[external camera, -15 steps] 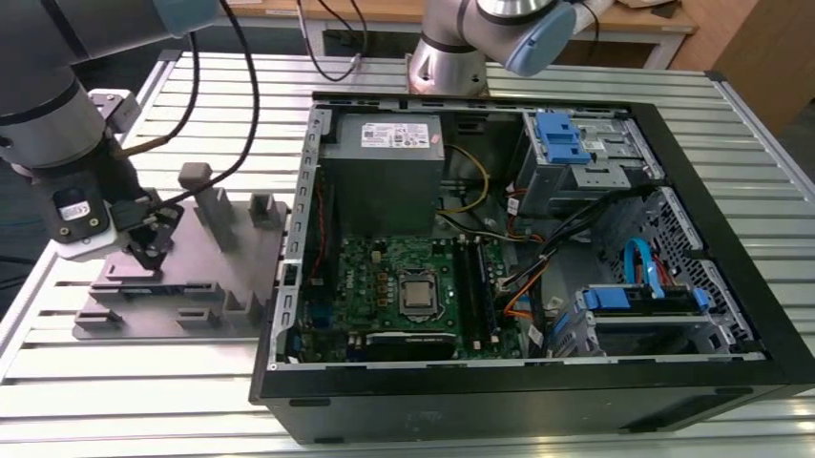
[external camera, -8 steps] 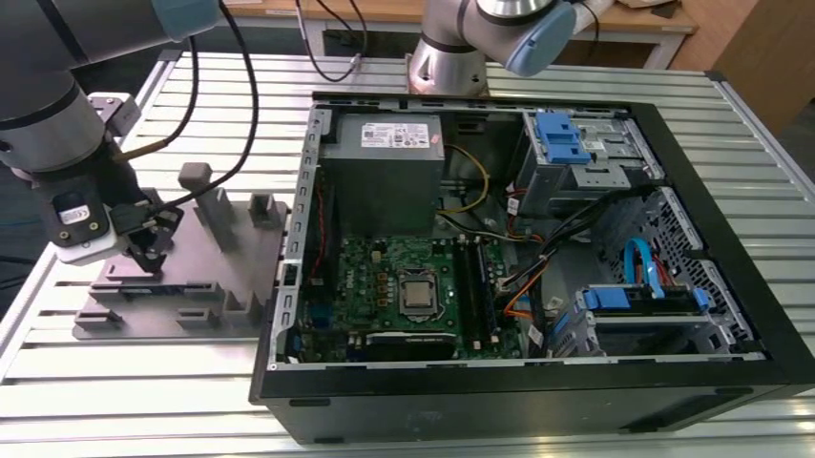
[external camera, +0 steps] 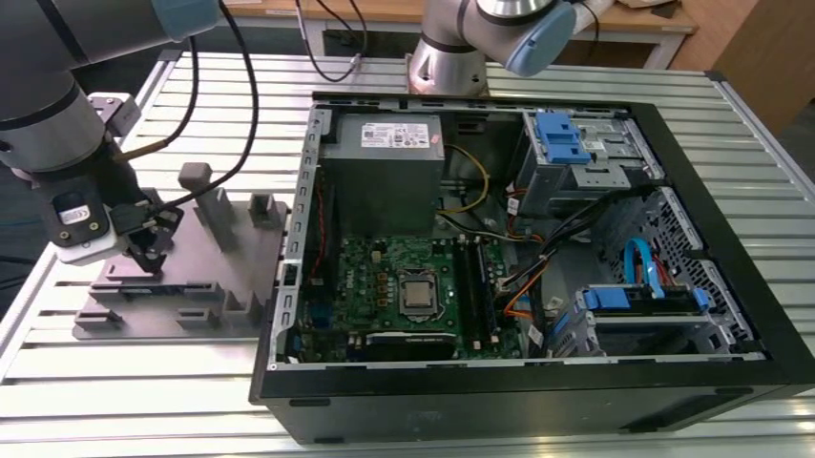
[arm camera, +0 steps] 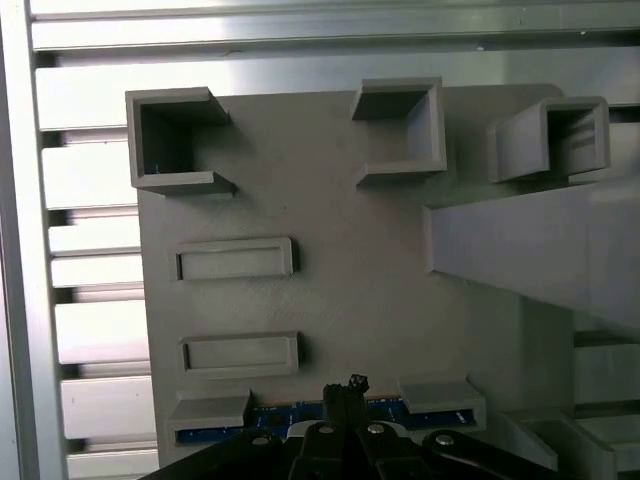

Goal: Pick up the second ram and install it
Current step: 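Pick up the second ram and move it above second insertion slot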

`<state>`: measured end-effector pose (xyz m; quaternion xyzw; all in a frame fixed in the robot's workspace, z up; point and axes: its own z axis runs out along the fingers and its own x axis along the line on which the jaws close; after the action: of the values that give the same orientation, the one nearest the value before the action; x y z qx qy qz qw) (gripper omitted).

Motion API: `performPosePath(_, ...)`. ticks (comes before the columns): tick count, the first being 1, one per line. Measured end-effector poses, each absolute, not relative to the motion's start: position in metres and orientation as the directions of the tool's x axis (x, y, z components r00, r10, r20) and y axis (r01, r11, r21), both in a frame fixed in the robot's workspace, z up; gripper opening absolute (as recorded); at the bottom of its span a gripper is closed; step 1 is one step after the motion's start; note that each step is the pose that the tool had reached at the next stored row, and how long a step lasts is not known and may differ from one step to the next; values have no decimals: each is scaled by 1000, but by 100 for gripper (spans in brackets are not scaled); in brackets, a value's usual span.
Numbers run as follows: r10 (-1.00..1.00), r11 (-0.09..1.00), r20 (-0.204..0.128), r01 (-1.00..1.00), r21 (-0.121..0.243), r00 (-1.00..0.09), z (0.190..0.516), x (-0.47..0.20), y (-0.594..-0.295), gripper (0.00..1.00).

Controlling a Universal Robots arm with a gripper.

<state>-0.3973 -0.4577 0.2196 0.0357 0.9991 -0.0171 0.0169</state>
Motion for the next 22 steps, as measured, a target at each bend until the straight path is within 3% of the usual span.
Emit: performPosePath(22, -161, 987, -35, -160, -29, -986, 220, -397, -458, 7)
